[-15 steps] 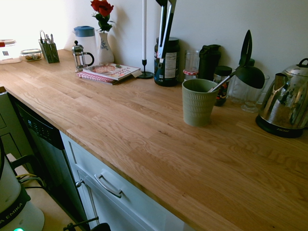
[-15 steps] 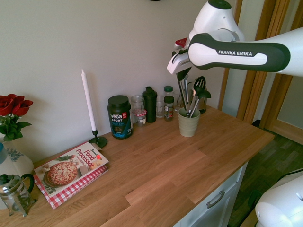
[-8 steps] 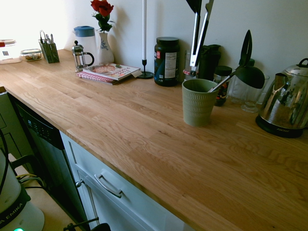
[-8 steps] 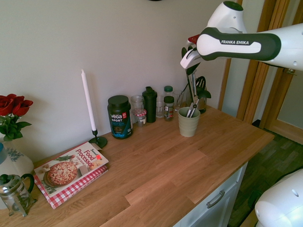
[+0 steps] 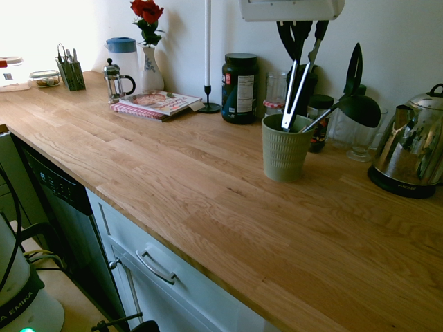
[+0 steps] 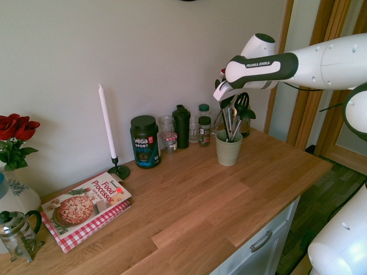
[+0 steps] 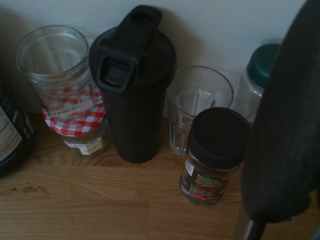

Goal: Put the tongs back in the holder

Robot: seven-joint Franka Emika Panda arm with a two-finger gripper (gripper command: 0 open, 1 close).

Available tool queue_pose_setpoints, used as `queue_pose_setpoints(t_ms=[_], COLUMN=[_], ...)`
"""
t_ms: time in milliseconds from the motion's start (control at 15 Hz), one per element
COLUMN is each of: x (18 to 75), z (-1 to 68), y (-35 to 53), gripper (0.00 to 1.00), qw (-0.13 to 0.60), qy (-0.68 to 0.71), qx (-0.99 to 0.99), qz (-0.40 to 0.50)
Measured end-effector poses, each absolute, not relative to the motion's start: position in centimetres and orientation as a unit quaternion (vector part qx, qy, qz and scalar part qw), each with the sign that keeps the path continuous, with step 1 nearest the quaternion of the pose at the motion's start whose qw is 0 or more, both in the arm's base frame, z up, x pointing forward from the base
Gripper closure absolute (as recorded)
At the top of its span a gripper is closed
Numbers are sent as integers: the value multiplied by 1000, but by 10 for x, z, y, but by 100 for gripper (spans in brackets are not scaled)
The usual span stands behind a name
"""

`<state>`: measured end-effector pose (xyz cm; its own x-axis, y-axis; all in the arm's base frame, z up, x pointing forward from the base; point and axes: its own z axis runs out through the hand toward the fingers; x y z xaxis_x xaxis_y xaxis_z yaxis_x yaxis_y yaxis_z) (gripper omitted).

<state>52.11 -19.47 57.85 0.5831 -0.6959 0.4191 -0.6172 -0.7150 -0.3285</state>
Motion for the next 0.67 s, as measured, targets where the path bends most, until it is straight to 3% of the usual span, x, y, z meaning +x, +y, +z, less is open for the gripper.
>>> queue_pose_setpoints(t_ms=[333, 400, 667], x=[537, 539, 539], z=[539, 533, 523], y=[-200, -200, -200], gripper=[100, 0, 0], qw=[86, 86, 85], qy=[384, 385, 387], qx=[-887, -887, -889], qz=[-243, -238, -229])
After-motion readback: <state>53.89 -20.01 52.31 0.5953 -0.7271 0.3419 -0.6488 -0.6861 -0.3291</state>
